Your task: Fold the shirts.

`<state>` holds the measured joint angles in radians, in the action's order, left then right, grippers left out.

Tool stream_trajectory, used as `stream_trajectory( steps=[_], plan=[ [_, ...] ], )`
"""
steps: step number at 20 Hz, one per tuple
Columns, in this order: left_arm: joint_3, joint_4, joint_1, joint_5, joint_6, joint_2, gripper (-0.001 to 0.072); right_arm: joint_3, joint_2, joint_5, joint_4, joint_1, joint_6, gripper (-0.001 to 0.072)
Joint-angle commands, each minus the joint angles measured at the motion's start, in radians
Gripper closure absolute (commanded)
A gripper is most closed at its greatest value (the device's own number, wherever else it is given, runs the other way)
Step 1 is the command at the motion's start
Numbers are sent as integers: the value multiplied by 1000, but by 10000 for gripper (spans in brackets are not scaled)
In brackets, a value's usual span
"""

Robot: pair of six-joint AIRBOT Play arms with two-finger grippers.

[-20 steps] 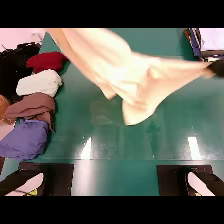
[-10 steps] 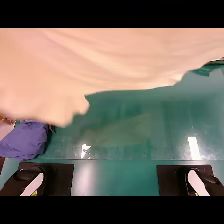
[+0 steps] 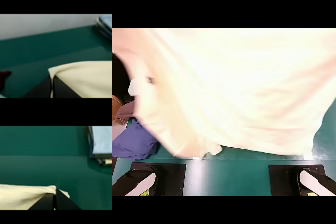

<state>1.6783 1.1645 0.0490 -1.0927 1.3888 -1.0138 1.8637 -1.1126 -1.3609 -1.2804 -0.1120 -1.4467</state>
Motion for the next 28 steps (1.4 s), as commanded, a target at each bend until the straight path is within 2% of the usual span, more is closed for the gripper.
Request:
stream_trajectory(
  steps=[1, 5, 8, 9, 10, 11, 14, 16, 18, 21, 22, 23, 24, 28],
  plan=[
    [-245, 8, 0, 23, 12, -158, 684, -134, -191, 19, -59, 83, 0, 700],
    [-322, 13, 0, 199, -9, -380, 684, -159, -429, 115, -56, 138, 14, 700],
    [-310, 11, 0, 342, 15, -455, 681, -72, -562, 127, -46, 143, 13, 699],
    [-309, 11, 0, 362, 23, -454, 539, -36, -590, 113, -46, 143, 11, 685],
    [-297, 12, 0, 348, 38, -454, 209, 3, -611, 80, -47, 142, 11, 508],
    [-279, 18, -8, 298, 54, -453, 102, 45, -627, 30, -46, 133, 11, 381],
    [-229, 19, -72, -3, 53, -442, 105, 77, -595, -99, -46, 103, 15, 382],
    [-310, 31, -106, -101, 51, -387, 106, -23, -507, -106, -29, 62, 18, 382],
    [-476, 47, -109, -93, 55, -291, 105, -174, -397, -107, 75, 6, 39, 382],
    [-763, -5, -105, -70, 60, -156, 105, -388, -257, -104, 225, -61, 68, 365],
    [-857, -32, -105, -49, 59, -119, 105, -448, -218, -100, 243, -74, 69, 351],
    [-935, -74, -105, -23, 48, -92, 105, -495, -187, -95, 239, -79, 69, 236],
    [-1006, -119, -105, 4, 35, -73, 105, -537, -159, -89, 240, -80, 69, 186],
    [-1145, -320, -105, 82, -88, -66, 105, -658, -72, -52, 241, -81, 69, 187]
  ],
)
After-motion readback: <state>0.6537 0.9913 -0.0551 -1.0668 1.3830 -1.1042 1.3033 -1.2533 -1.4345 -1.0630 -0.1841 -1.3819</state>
